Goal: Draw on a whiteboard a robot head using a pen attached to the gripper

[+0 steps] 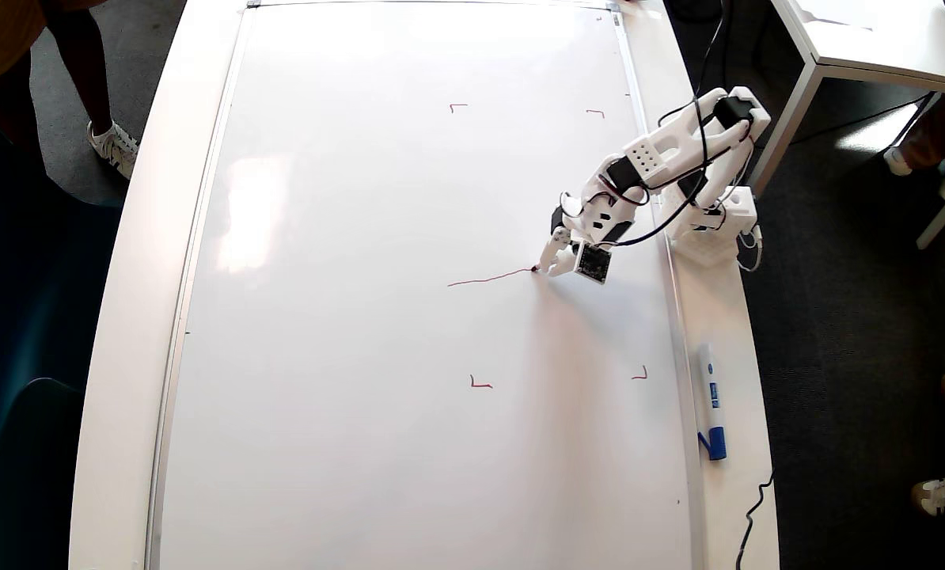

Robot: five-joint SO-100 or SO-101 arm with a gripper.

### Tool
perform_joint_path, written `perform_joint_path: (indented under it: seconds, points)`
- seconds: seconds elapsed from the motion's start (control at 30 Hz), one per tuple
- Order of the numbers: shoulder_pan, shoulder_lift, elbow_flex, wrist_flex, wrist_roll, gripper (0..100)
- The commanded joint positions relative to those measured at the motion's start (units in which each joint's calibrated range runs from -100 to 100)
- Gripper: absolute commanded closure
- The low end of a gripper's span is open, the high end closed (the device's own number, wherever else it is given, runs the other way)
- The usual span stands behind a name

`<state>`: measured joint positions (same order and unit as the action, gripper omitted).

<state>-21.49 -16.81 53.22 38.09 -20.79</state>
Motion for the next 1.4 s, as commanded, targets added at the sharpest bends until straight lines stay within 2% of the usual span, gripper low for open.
perform_joint_path:
  seconds: [0.0, 0.53, 0.87, 1.37]
  points:
    - [-0.4, -4.1, 3.7, 0.0, -0.2, 99]
    - [-0.6, -13.2, 11.4, 0.7, -0.2, 99]
    - [8.6, -13.9, 12.1, 1.0, 0.7, 99]
    - [26.6, -13.9, 11.4, 1.6, 8.2, 99]
